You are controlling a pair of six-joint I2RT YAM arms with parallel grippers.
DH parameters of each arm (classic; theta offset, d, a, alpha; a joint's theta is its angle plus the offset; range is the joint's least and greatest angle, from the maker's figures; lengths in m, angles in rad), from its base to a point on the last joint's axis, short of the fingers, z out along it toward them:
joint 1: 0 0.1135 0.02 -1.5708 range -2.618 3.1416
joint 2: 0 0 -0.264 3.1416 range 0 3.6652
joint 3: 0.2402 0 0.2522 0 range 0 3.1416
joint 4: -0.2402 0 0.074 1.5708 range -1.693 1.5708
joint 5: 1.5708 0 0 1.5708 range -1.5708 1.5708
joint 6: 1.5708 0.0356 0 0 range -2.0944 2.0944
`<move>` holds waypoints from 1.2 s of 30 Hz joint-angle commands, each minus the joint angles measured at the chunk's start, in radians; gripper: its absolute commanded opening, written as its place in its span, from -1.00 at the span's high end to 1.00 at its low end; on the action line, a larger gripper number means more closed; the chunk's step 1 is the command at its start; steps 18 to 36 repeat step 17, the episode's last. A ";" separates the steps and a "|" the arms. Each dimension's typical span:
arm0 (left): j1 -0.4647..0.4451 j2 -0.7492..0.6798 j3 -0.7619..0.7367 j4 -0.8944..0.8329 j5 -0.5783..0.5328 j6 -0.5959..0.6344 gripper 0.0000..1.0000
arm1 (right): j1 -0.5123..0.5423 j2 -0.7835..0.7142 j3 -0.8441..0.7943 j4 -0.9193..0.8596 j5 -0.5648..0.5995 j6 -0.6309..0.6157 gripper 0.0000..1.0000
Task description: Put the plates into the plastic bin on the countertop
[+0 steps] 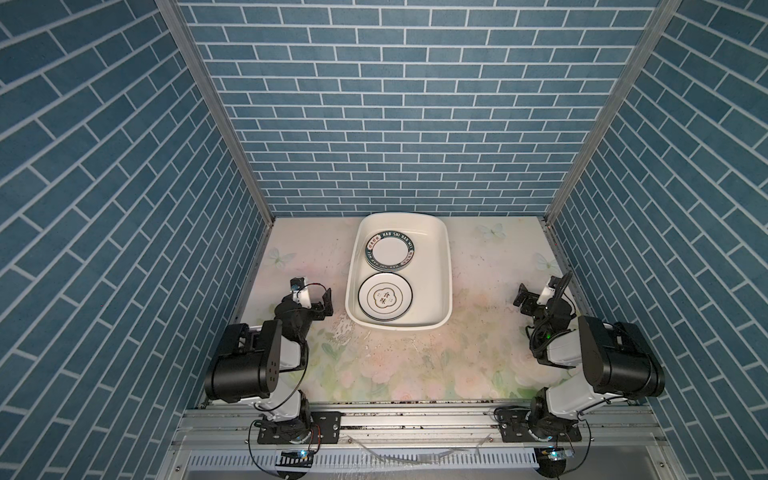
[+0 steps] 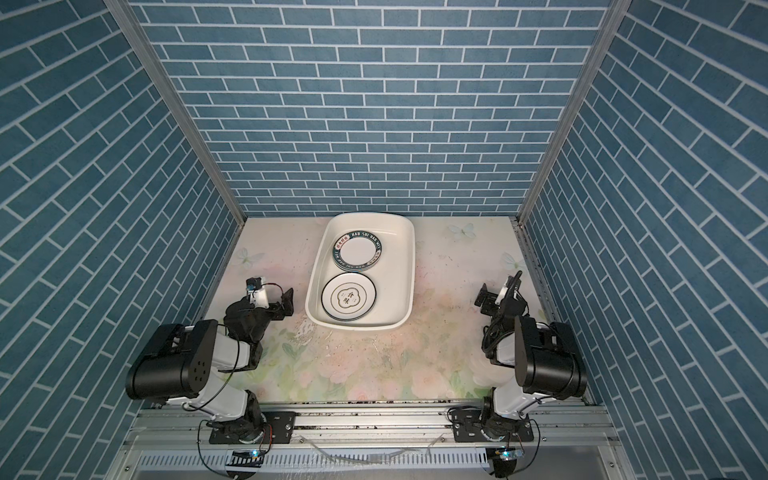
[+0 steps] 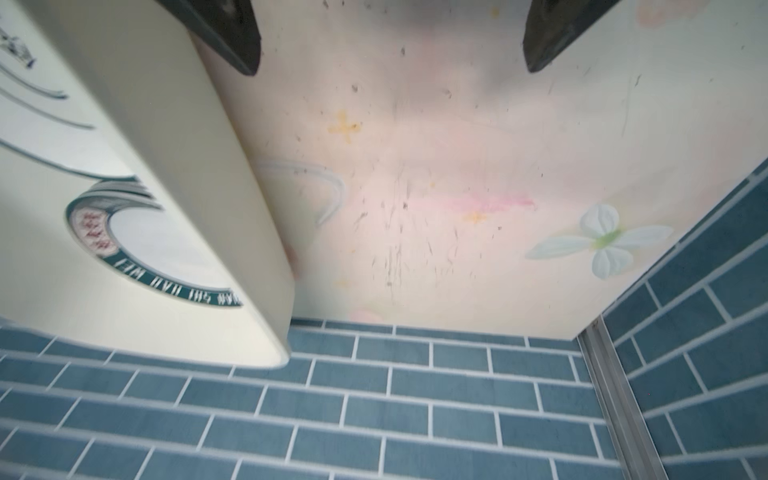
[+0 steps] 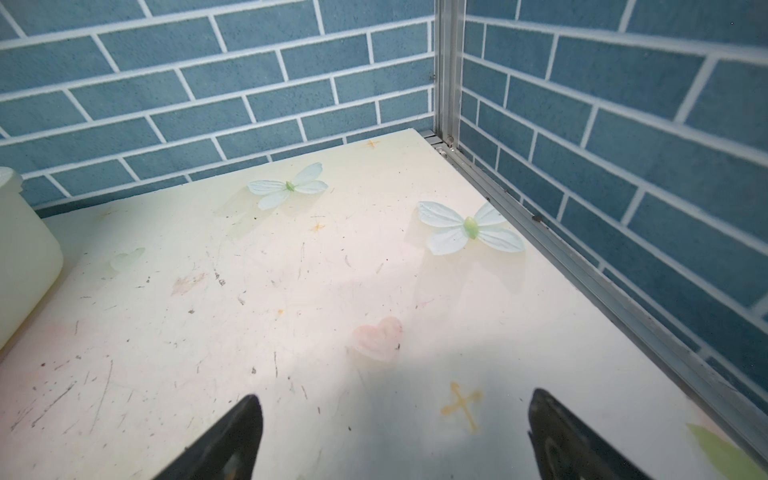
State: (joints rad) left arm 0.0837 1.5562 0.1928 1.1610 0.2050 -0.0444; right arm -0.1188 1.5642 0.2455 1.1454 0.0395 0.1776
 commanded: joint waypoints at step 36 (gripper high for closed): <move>-0.032 -0.025 0.146 -0.199 -0.108 0.059 -0.99 | 0.004 -0.023 0.090 -0.165 -0.117 -0.069 -0.98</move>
